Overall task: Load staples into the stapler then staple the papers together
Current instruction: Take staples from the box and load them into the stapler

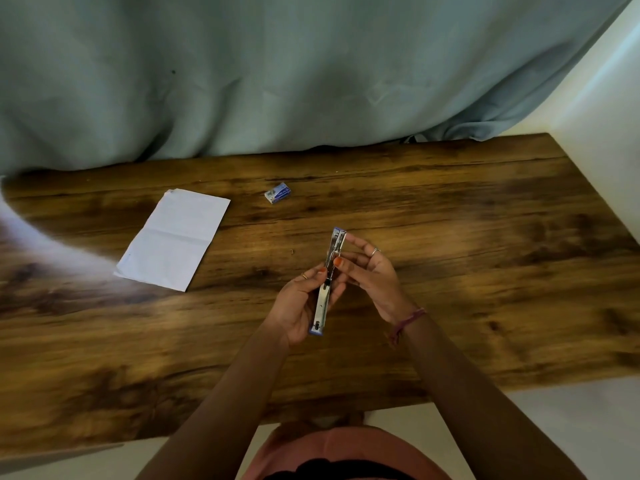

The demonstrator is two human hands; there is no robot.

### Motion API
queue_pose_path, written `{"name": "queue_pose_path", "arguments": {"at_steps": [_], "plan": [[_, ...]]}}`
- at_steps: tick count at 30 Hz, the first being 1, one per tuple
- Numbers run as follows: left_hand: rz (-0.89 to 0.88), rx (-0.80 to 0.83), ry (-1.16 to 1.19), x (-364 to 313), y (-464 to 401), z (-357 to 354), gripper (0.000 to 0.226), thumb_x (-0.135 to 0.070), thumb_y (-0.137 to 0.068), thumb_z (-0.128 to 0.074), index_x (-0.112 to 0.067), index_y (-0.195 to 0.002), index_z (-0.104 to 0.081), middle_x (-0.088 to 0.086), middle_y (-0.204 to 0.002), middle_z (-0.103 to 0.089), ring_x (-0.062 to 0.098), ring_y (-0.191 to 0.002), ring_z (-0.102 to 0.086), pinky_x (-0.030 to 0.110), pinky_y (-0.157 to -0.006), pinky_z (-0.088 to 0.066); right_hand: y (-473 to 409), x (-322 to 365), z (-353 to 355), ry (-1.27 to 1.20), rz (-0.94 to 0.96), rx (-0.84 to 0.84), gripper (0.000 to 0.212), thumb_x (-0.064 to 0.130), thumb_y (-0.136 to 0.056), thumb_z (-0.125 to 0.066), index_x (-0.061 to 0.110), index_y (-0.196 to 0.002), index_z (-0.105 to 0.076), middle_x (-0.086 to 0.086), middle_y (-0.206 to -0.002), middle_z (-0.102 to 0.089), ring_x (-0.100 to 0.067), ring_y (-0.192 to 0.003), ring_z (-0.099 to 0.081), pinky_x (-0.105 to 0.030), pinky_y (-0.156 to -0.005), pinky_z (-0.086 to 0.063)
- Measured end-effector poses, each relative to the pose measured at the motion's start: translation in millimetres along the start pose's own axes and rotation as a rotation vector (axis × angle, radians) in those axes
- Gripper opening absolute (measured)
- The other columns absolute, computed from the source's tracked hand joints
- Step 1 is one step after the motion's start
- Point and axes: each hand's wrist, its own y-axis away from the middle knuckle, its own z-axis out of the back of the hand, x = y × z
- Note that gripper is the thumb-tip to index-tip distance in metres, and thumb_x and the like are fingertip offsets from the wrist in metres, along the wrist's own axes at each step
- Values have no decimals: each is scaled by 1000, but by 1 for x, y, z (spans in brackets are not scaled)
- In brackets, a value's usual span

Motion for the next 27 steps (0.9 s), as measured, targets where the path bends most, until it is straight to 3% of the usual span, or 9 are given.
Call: {"name": "queue_pose_path", "arguments": {"at_steps": [4, 7, 11, 14, 17, 22, 27], "plan": [[11, -20, 4, 1, -2, -2, 26, -6, -95, -49, -5, -117, -63, 17, -103, -72, 21, -86, -72, 30, -69, -60, -1, 0, 1, 5, -14, 11, 60, 16, -73, -74, 24, -128, -49, -3, -107, -72, -11, -91, -69, -28, -83, -55], [-4, -23, 33, 0, -4, -3, 27, -6, -94, -50, -3, -118, -62, 19, -111, -70, 21, -92, -72, 30, -72, -60, -1, 1, -2, 76, 11, -40, 51, 15, -81, -70, 28, -126, -50, 1, -107, -70, -9, -91, -67, -23, -78, -54], [-18, -43, 58, -1, -8, -2, 28, -8, -95, -50, -3, -120, -61, 18, -112, -71, 20, -94, -72, 29, -72, -60, -4, 6, -6, 638, 339, -190, 43, 27, -84, -68, 28, -123, -50, 7, -116, -61, -6, -102, -61, -20, -83, -51], [-13, -48, 88, -2, -10, -2, 26, -8, -94, -52, -1, -116, -62, 18, -108, -72, 20, -93, -72, 32, -77, -60, -7, 10, -9, 785, 471, -151, 27, 23, -86, -66, 22, -112, -58, 5, -108, -66, -8, -96, -65, -26, -81, -55], [-21, -55, 74, -3, -12, 0, 26, -10, -94, -54, 0, -116, -62, 17, -105, -73, 20, -91, -72, 32, -76, -60, -8, 11, -8, 842, 536, -152, 20, 21, -86, -67, 18, -105, -62, 10, -97, -67, 0, -88, -65, -12, -77, -52], [-54, -100, -87, -4, -17, 3, 18, -14, -91, -60, -8, -105, -70, 7, -93, -74, 13, -83, -68, 28, -78, -55, -10, 8, -4, 889, 568, -159, 22, 20, -87, -67, 11, -106, -67, 0, -103, -71, 0, -90, -65, -11, -78, -51], [-39, -110, -87, -4, -23, 6, 15, -9, -91, -59, -7, -101, -71, 6, -89, -73, 14, -81, -65, 26, -69, -56, -11, 11, -2, 821, 522, -111, 21, 15, -86, -67, 11, -106, -67, 4, -101, -70, 3, -93, -63, -10, -80, -49]]}}
